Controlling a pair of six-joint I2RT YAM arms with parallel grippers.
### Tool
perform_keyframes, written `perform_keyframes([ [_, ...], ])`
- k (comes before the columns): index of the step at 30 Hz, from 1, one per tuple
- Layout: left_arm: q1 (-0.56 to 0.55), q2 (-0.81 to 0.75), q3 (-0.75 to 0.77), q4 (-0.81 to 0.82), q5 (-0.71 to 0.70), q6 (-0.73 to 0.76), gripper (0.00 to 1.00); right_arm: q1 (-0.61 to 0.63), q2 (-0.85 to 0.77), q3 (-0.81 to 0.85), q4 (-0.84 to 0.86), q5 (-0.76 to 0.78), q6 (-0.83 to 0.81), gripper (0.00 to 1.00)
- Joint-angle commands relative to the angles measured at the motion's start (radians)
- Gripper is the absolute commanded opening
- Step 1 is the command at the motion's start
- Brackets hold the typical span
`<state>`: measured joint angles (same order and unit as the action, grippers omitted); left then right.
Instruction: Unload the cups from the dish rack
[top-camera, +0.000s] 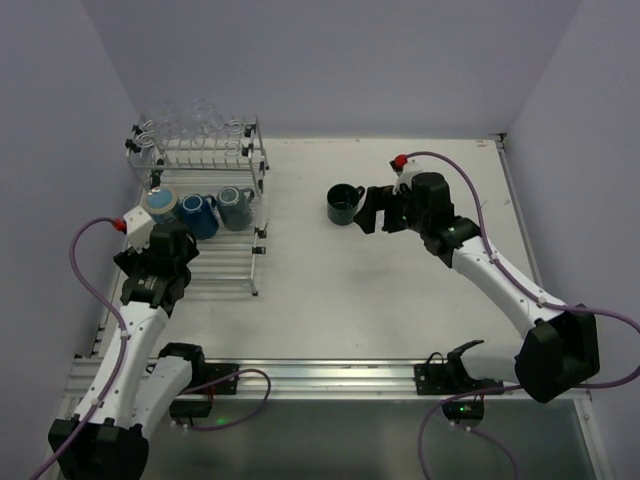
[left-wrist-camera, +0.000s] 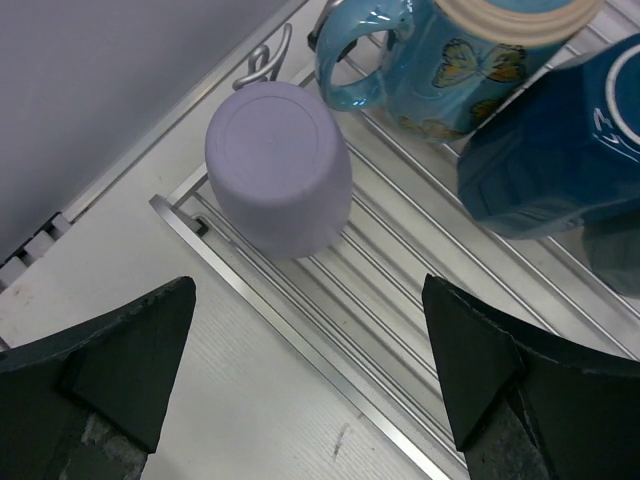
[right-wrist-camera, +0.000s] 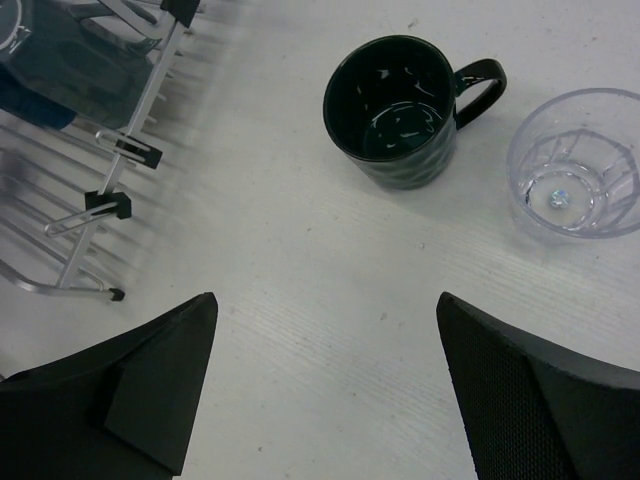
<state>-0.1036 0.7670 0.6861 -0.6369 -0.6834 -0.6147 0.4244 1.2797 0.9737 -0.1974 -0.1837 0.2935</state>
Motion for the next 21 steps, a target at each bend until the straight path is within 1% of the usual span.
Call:
perform_keyframes([
  [1, 0.034, 0.07, 0.058, 0.043, -0.104, -0.046, 1.0, -0.006, -0.034, 0.008, 0.056, -0.049, -0.013, 0.93],
  [2, 0.042, 0.112, 0.062, 0.049, -0.108, -0.043, 1.0, -0.004, -0.033, 0.008, 0.056, -0.054, -0.014, 0.93],
  [5, 0.062, 0.164, 0.069, 0.075, -0.114, -0.034, 1.0, -0.006, -0.029, 0.013, 0.047, -0.056, -0.016, 0.92],
  [9, 0.085, 0.199, 0.067, 0.114, -0.156, -0.016, 1.0, -0.004, -0.036, 0.014, 0.047, -0.074, -0.017, 0.91],
  [11, 0.103, 0.219, 0.067, 0.128, -0.154, 0.007, 0.99, -0.004, -0.033, 0.013, 0.049, -0.069, -0.02, 0.91],
  [12, 0.14, 0.225, 0.069, 0.137, -0.142, 0.012, 0.99, -0.004, -0.031, 0.013, 0.047, -0.069, -0.02, 0.91],
  [15, 0.183, 0.244, 0.064, 0.167, -0.11, 0.036, 0.99, -0.004, -0.02, 0.016, 0.046, -0.079, -0.022, 0.91],
  [18, 0.209, 0.268, 0.066, 0.203, -0.076, 0.062, 0.98, -0.003, -0.016, 0.019, 0.044, -0.085, -0.022, 0.91],
  [21, 0.212, 0.298, 0.075, 0.221, -0.062, 0.078, 0.97, -0.003, -0.011, 0.019, 0.044, -0.089, -0.022, 0.91],
])
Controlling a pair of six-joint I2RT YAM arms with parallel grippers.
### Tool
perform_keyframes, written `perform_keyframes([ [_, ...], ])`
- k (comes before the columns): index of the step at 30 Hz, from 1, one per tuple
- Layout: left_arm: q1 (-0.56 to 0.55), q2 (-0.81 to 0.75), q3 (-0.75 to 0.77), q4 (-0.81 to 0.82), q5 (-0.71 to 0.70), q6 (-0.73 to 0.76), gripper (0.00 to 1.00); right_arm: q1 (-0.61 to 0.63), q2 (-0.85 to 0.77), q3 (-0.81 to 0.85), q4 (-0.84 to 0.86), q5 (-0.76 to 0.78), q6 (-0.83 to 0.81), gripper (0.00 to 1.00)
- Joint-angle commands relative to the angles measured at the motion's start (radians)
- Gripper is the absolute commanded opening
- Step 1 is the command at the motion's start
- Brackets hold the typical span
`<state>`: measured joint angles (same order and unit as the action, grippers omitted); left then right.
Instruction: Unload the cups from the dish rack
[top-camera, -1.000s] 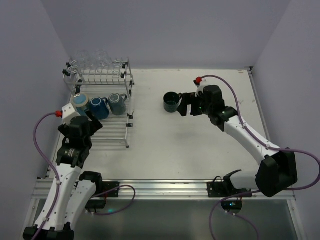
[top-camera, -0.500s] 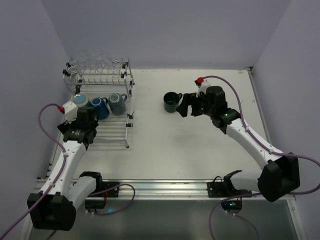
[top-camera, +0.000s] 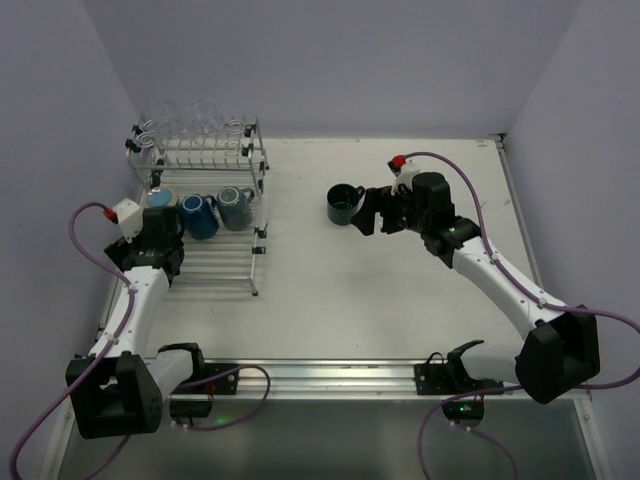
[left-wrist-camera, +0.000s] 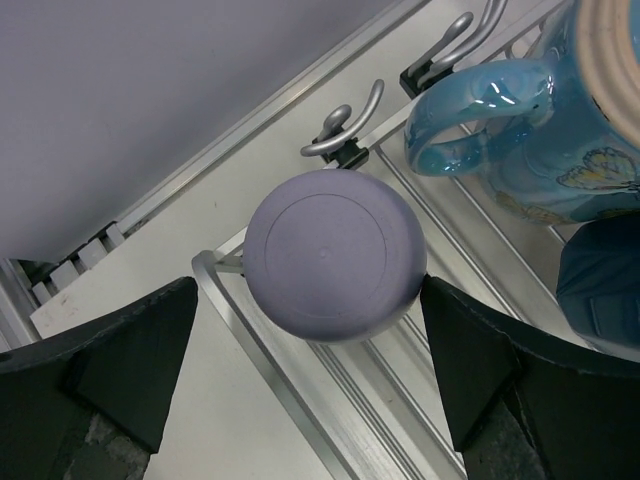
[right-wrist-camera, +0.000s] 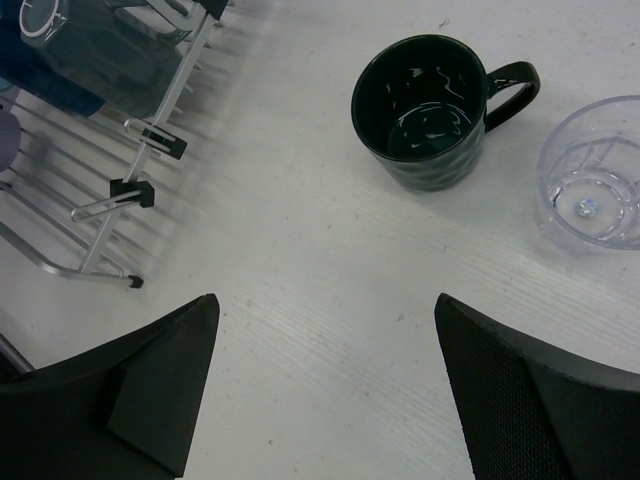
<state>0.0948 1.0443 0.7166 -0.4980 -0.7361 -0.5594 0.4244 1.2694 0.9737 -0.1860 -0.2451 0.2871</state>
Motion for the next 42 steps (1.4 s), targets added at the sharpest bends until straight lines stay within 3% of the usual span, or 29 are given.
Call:
perform_keyframes([
  [1, 0.016, 0.029, 0.046, 0.085, -0.005, 0.026, 0.97, -0.001, -0.002, 0.019, 0.031, -0.031, -0.016, 0.9],
  [5, 0.016, 0.02, 0.037, 0.121, 0.024, 0.041, 0.87, 0.008, -0.001, 0.023, 0.03, -0.04, -0.019, 0.9],
  [9, 0.014, -0.007, 0.026, 0.127, 0.069, 0.036, 0.65, 0.016, 0.001, 0.023, 0.033, -0.043, -0.019, 0.9],
  [12, 0.014, -0.056, 0.02, 0.131, 0.142, 0.023, 0.58, 0.016, 0.002, 0.011, 0.062, -0.065, -0.014, 0.9],
  [19, 0.014, -0.268, 0.011, 0.09, 0.349, -0.008, 0.49, 0.016, -0.021, -0.026, 0.137, -0.082, 0.043, 0.9],
  [25, 0.014, -0.417, 0.006, 0.062, 0.668, -0.039, 0.49, 0.014, -0.082, -0.066, 0.18, -0.077, 0.116, 0.9],
  [29, 0.014, -0.509, -0.084, 0.194, 0.987, -0.112, 0.46, 0.016, -0.183, -0.127, 0.272, -0.085, 0.279, 0.88],
  [31, 0.014, -0.536, -0.108, 0.245, 1.073, -0.167, 0.45, 0.017, -0.263, -0.19, 0.356, -0.103, 0.395, 0.87],
  [33, 0.013, -0.549, -0.147, 0.353, 1.199, -0.212, 0.43, 0.034, -0.347, -0.289, 0.512, -0.134, 0.478, 0.86],
  [35, 0.005, -0.558, -0.196, 0.508, 1.308, -0.302, 0.41, 0.072, -0.383, -0.326, 0.565, -0.128, 0.555, 0.84],
  [40, -0.084, -0.547, -0.275, 0.778, 1.328, -0.453, 0.4, 0.18, -0.369, -0.346, 0.635, -0.15, 0.596, 0.82],
  [42, -0.186, -0.526, -0.289, 0.857, 1.288, -0.459, 0.4, 0.23, -0.338, -0.339, 0.713, -0.186, 0.6, 0.82],
])
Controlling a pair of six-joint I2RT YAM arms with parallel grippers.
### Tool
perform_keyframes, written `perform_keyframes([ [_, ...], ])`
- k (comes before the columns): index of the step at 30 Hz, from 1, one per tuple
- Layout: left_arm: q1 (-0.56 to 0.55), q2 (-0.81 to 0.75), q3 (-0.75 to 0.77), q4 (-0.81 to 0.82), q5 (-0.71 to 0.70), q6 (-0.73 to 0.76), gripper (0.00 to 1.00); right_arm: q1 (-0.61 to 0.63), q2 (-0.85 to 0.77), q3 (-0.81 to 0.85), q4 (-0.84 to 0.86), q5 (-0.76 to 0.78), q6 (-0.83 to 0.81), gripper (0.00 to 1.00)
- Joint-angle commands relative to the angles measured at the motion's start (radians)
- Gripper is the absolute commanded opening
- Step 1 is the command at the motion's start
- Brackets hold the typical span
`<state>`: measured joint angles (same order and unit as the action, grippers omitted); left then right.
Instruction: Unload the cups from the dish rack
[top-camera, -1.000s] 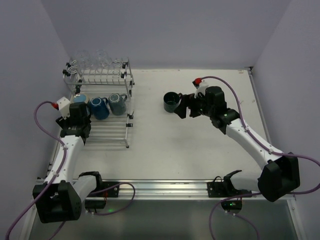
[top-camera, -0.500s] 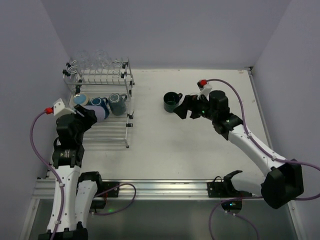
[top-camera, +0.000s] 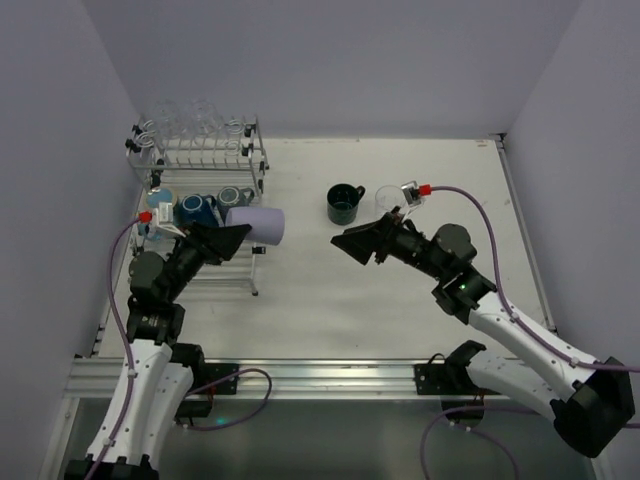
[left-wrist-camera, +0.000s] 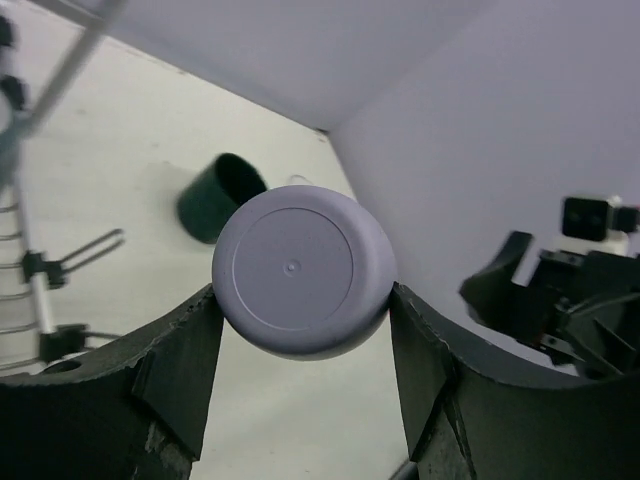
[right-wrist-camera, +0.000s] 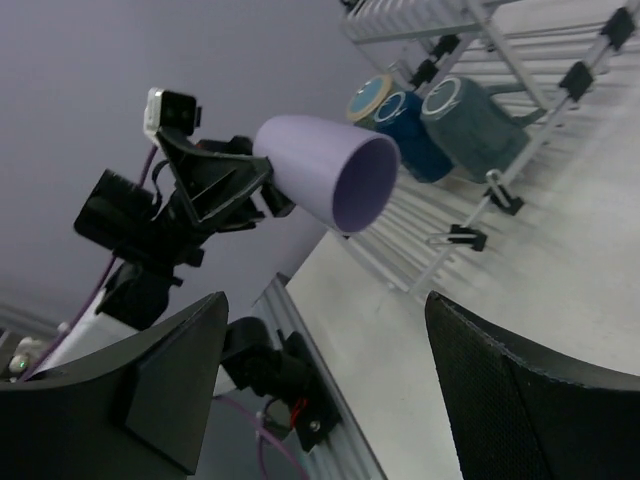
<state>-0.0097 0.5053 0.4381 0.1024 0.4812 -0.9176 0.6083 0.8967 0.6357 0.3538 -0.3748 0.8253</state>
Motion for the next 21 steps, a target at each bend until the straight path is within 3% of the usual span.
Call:
perform_keyframes([
  [1, -0.114, 0.044, -0.01, 0.298, 0.06, -0.099, 0.4, 0.062, 0.083, 0.013, 0.194, -0.111, 0.055, 0.82],
  [4, -0.243, 0.093, -0.022, 0.382, 0.027, -0.109, 0.4, 0.103, 0.172, 0.071, 0.247, -0.197, 0.048, 0.83],
  [8, -0.291, 0.117, -0.035, 0.434, -0.009, -0.101, 0.41, 0.113, 0.215, 0.079, 0.333, -0.191, 0.051, 0.82],
  [13, -0.328, 0.17, -0.059, 0.511, 0.02, -0.109, 0.41, 0.113, 0.278, 0.139, 0.32, -0.26, 0.009, 0.78],
  [21, -0.374, 0.245, -0.078, 0.563, 0.042, -0.066, 0.44, 0.113, 0.404, 0.147, 0.546, -0.28, 0.132, 0.59],
])
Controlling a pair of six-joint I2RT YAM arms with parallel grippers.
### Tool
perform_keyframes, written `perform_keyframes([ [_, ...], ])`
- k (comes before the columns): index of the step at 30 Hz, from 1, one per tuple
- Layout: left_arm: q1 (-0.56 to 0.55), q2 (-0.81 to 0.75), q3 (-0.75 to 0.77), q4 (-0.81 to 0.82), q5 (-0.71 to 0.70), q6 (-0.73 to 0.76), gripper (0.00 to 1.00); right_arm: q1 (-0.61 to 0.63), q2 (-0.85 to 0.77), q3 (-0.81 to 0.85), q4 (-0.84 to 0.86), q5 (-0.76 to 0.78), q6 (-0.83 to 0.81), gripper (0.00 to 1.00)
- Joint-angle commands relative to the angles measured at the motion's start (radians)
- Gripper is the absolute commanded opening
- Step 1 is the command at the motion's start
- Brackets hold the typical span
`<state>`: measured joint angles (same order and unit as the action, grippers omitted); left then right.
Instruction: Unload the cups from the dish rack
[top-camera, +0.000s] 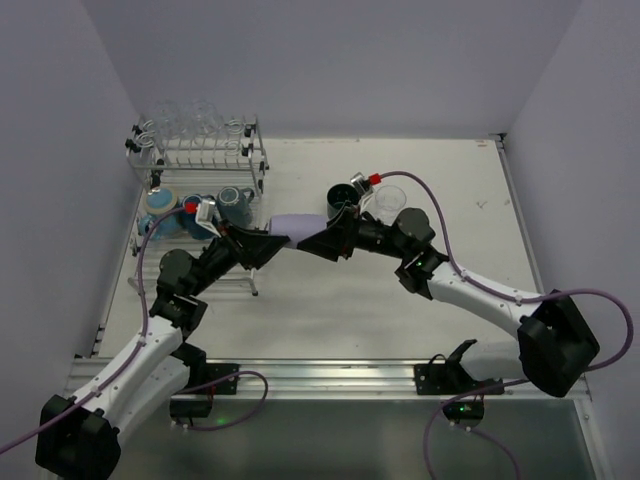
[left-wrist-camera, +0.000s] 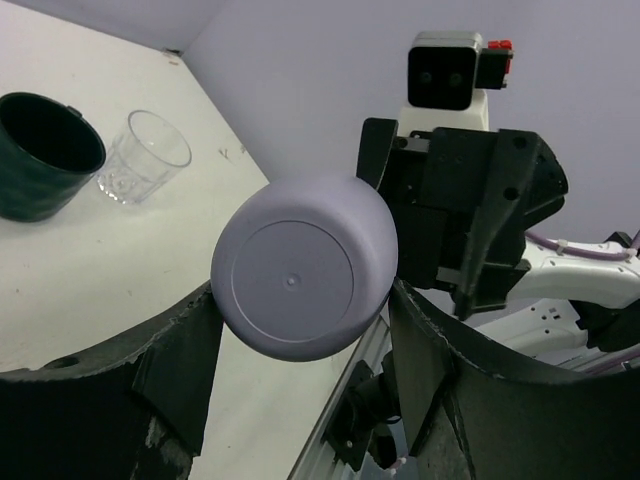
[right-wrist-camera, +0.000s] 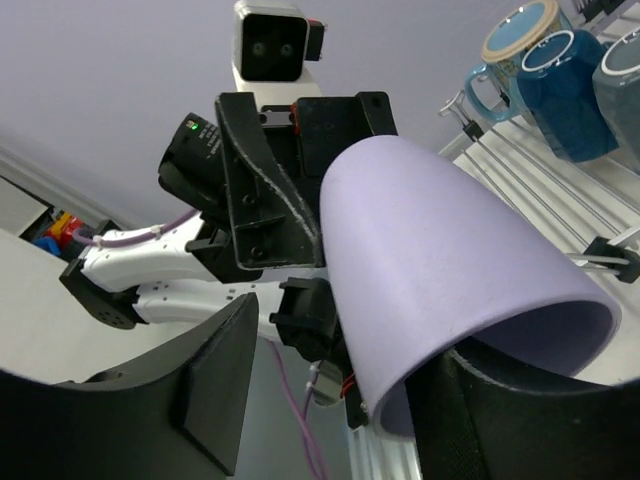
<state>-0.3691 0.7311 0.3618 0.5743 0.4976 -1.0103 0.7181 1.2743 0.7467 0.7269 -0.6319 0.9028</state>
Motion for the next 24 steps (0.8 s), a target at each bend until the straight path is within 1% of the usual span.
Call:
perform_keyframes([
  [1, -0.014, 0.024, 0.003, 0.096, 0.032, 0.033, 0.47, 0.004, 0.04, 0.031, 0.196, -0.012, 0.065, 0.53],
  [3, -0.016, 0.033, 0.023, 0.098, 0.055, 0.053, 0.55, 0.003, 0.049, 0.019, 0.265, -0.002, 0.094, 0.41],
  [4, -0.016, 0.033, 0.026, 0.096, 0.059, 0.055, 0.58, 0.003, 0.051, 0.011, 0.281, 0.011, 0.1, 0.26],
  [5, -0.016, 0.033, 0.035, 0.093, 0.064, 0.061, 0.7, 0.001, 0.039, -0.006, 0.304, 0.046, 0.102, 0.19],
  [6, -0.016, 0.03, 0.045, 0.085, 0.068, 0.081, 0.76, 0.001, 0.03, -0.012, 0.305, 0.06, 0.096, 0.13],
  [7, -0.016, 0.027, 0.07, 0.035, 0.07, 0.097, 0.85, 0.001, 0.017, -0.017, 0.305, 0.067, 0.088, 0.07],
  [9, -0.016, 0.011, 0.104, -0.043, 0.065, 0.16, 0.93, -0.003, -0.015, -0.035, 0.299, 0.075, 0.085, 0.02],
  [10, -0.016, 0.004, 0.142, -0.127, 0.065, 0.18, 0.98, -0.008, -0.026, -0.043, 0.296, 0.074, 0.09, 0.0],
  [12, -0.016, -0.031, 0.175, -0.204, 0.064, 0.235, 1.0, -0.029, -0.064, -0.067, 0.257, 0.07, 0.097, 0.0],
  [13, -0.016, -0.047, 0.207, -0.285, 0.059, 0.255, 1.0, -0.035, -0.081, -0.075, 0.231, 0.072, 0.09, 0.0],
  [15, -0.016, -0.102, 0.239, -0.381, 0.012, 0.332, 1.0, -0.054, -0.142, -0.09, 0.114, 0.081, 0.035, 0.0],
  [16, -0.016, -0.119, 0.27, -0.481, -0.014, 0.357, 1.0, -0.069, -0.168, -0.09, 0.051, 0.095, 0.009, 0.0],
  [17, -0.016, -0.137, 0.288, -0.541, -0.077, 0.381, 1.0, -0.08, -0.197, -0.077, -0.107, 0.11, -0.028, 0.0],
  [18, -0.016, -0.166, 0.307, -0.601, -0.114, 0.433, 1.0, -0.089, -0.254, -0.061, -0.2, 0.174, -0.126, 0.0],
  [19, -0.016, -0.177, 0.339, -0.716, -0.141, 0.461, 1.0, -0.115, -0.277, -0.04, -0.309, 0.229, -0.184, 0.0],
  [20, -0.016, -0.186, 0.353, -0.766, -0.195, 0.492, 1.0, -0.14, -0.295, 0.012, -0.515, 0.295, -0.24, 0.0],
  [21, -0.016, -0.2, 0.365, -0.812, -0.224, 0.547, 1.0, -0.173, -0.302, 0.044, -0.611, 0.352, -0.313, 0.0],
  [22, -0.016, -0.205, 0.383, -0.893, -0.252, 0.573, 1.0, -0.253, -0.306, 0.072, -0.695, 0.403, -0.34, 0.0],
  [23, -0.016, -0.213, 0.387, -0.928, -0.301, 0.599, 1.0, -0.291, -0.308, 0.116, -0.819, 0.419, -0.369, 0.0],
  [24, -0.016, -0.228, 0.388, -0.954, -0.326, 0.643, 1.0, -0.322, -0.305, 0.146, -0.878, 0.445, -0.424, 0.0],
])
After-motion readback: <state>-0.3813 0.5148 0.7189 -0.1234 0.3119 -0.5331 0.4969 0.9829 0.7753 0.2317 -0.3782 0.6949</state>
